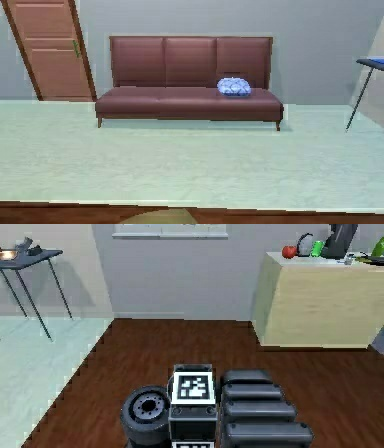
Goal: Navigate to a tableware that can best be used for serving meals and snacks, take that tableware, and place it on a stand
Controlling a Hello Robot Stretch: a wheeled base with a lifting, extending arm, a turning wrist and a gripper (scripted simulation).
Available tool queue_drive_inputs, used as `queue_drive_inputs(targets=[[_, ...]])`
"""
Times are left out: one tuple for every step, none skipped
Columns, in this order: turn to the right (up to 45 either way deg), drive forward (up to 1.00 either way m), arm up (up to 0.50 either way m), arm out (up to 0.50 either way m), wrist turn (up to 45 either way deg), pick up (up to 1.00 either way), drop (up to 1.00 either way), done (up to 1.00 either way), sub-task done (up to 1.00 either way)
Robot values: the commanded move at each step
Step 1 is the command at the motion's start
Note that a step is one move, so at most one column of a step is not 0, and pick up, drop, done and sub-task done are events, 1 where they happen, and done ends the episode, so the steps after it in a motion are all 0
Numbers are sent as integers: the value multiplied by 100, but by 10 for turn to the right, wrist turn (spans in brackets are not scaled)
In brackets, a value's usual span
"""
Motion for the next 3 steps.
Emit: queue_drive_inputs(targets=[[270, 0, 0, 0, 0, 0, 0, 0, 0], [0, 25, 0, 0, 0, 0, 0, 0, 0], [-450, 0, 0, 0, 0, 0, 0, 0, 0]])
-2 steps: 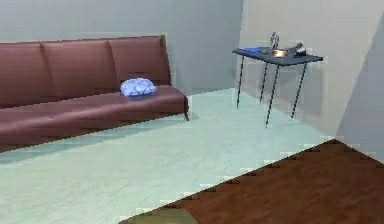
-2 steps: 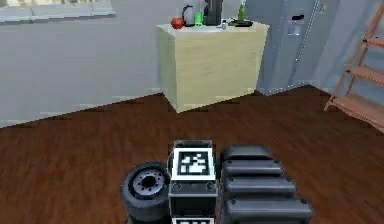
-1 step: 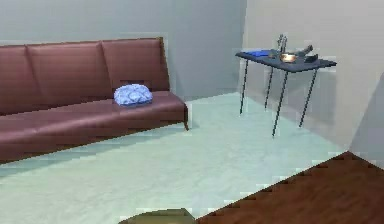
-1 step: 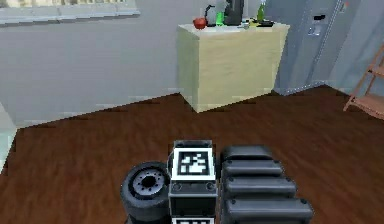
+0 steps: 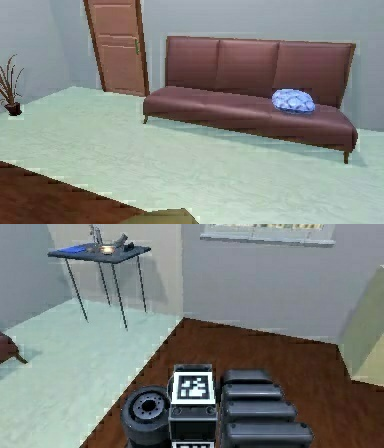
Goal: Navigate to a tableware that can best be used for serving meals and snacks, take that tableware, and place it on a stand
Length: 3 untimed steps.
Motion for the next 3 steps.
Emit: queue_drive_inputs(targets=[[-120, 0, 0, 0, 0, 0, 0, 0, 0], [0, 100, 0, 0, 0, 0, 0, 0, 0], [-30, 0, 0, 0, 0, 0, 0, 0, 0]])
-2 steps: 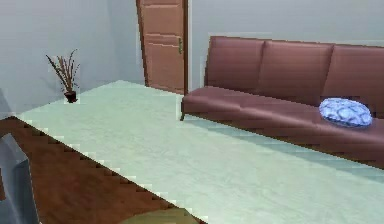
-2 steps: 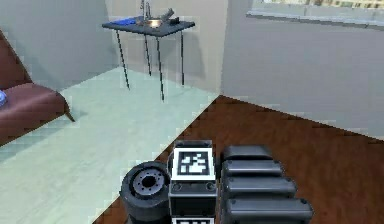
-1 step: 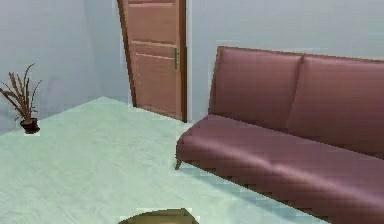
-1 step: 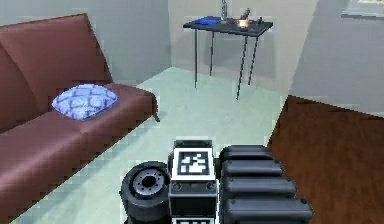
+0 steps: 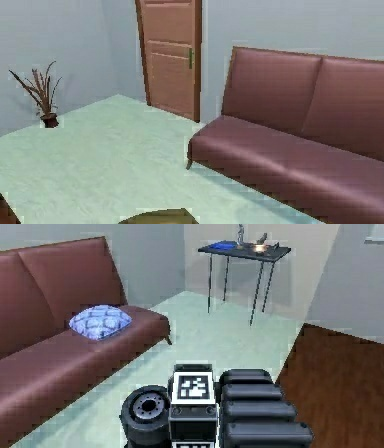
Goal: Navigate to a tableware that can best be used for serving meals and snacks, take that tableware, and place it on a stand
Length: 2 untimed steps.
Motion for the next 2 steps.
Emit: queue_drive_inputs(targets=[[0, 30, 0, 0, 0, 0, 0, 0, 0], [-450, 0, 0, 0, 0, 0, 0, 0, 0]])
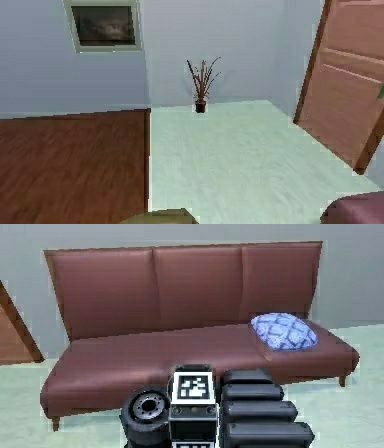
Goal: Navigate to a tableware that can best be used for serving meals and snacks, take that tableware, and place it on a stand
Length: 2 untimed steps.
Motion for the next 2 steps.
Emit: queue_drive_inputs(targets=[[-180, 0, 0, 0, 0, 0, 0, 0, 0], [0, 100, 0, 0, 0, 0, 0, 0, 0]])
